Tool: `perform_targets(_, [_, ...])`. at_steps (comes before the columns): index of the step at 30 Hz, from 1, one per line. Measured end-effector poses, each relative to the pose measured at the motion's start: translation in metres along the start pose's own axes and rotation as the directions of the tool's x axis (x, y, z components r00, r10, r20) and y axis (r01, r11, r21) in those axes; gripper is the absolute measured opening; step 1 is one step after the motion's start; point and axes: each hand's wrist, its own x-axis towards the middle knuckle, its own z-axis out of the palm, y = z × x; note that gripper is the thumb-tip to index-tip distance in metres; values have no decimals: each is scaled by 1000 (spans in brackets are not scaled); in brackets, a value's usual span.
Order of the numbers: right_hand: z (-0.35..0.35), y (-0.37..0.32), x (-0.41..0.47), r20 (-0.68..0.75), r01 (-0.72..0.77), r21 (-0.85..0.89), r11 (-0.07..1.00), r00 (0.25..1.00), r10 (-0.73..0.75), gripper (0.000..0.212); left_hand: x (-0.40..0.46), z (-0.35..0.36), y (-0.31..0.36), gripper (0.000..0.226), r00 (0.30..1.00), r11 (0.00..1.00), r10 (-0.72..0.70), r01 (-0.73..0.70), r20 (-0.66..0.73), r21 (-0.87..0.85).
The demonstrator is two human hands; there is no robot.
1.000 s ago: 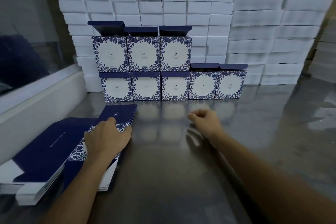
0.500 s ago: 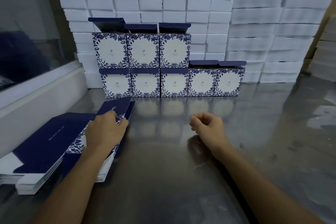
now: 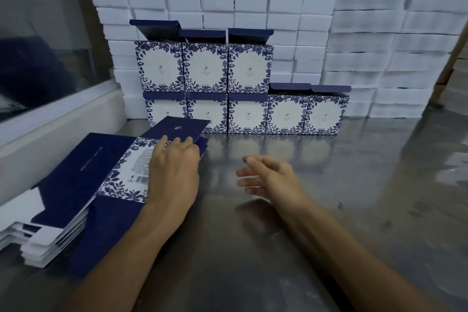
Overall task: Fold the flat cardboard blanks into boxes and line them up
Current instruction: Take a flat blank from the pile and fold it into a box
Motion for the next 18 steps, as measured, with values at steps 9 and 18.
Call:
perform_targets(9, [23, -5, -5, 249, -299, 356, 886, 944, 218, 36, -15, 1, 48, 21, 871, 869, 469, -484, -143, -99])
perform_targets(18, [4, -7, 13, -84, -182, 563, 806, 958, 275, 49, -16, 8, 45, 8, 758, 725, 538, -639, -367, -256])
